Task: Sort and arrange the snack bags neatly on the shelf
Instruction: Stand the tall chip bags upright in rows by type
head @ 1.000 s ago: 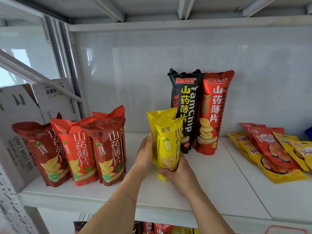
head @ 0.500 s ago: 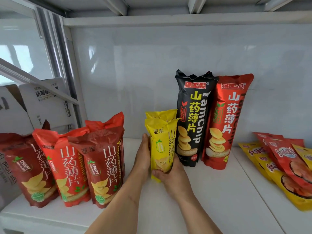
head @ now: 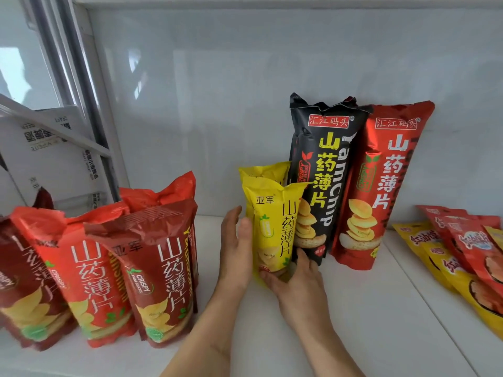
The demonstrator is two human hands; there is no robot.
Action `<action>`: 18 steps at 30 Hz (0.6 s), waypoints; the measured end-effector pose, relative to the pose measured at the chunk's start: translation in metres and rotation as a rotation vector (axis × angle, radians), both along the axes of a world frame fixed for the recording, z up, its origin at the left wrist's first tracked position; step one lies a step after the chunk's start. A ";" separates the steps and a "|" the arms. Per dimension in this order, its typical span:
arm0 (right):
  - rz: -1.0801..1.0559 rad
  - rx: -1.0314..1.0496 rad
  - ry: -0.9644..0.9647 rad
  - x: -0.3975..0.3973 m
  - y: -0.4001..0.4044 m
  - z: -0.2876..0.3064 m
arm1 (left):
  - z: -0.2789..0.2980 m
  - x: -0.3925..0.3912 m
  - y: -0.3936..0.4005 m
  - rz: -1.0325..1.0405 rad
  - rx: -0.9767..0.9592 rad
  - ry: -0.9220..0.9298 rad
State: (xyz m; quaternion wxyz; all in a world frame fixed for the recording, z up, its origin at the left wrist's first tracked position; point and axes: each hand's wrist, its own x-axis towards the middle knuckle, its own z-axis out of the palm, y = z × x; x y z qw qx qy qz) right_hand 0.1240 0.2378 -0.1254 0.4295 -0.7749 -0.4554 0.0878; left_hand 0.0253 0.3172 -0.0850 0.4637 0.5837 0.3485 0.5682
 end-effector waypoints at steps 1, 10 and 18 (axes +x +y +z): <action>0.001 -0.013 -0.022 0.001 0.001 -0.001 | -0.001 0.000 -0.002 0.005 0.040 0.033; 0.009 0.046 -0.023 -0.009 0.025 -0.002 | 0.000 0.008 0.013 -0.051 0.028 0.167; -0.061 0.035 -0.074 -0.014 0.048 -0.001 | 0.006 0.016 0.034 -0.083 -0.049 0.152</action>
